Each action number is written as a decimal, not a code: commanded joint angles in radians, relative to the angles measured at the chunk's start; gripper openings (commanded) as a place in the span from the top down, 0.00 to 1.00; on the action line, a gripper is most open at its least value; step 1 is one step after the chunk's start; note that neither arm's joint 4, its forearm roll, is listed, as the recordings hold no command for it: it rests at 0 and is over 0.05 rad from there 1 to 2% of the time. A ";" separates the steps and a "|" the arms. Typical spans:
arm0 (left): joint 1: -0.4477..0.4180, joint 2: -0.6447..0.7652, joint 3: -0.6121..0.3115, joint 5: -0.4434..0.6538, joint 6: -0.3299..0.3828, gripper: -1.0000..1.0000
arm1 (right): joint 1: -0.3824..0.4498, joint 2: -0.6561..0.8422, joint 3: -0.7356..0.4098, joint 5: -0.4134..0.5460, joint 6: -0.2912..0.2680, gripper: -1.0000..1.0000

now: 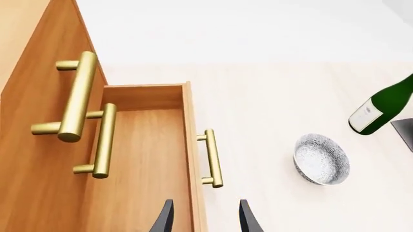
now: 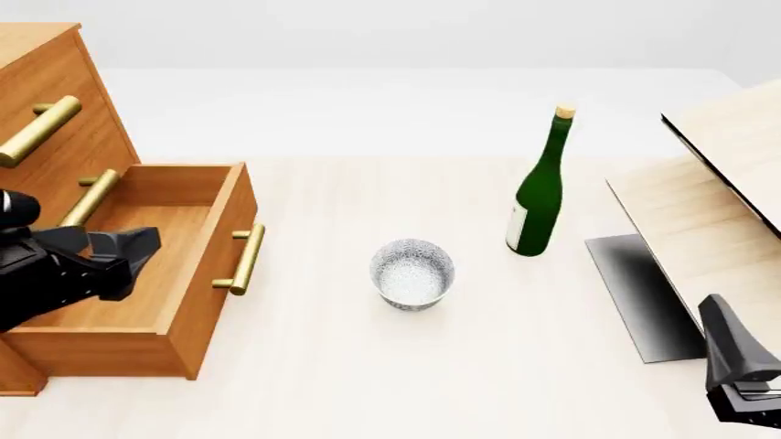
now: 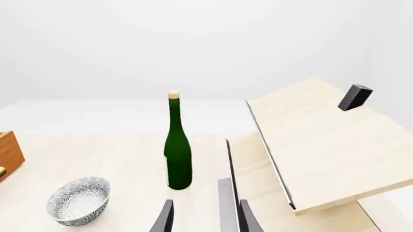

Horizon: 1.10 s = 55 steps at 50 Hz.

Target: Put the bowl in the bottom drawer of the cabinet and close it.

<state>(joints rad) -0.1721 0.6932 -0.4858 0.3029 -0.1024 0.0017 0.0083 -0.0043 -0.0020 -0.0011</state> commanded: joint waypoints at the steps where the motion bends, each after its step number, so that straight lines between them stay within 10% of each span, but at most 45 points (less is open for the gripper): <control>1: -0.009 0.054 0.011 -0.031 -0.024 0.00 | 0.000 0.000 0.000 0.000 0.000 0.00; 55: -0.016 0.328 0.086 -0.237 -0.056 0.00 | 0.000 0.000 0.000 0.000 0.000 0.00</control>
<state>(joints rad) -0.1877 0.9723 -0.4014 0.0994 -0.1568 0.0017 0.0083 -0.0043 -0.0020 -0.0011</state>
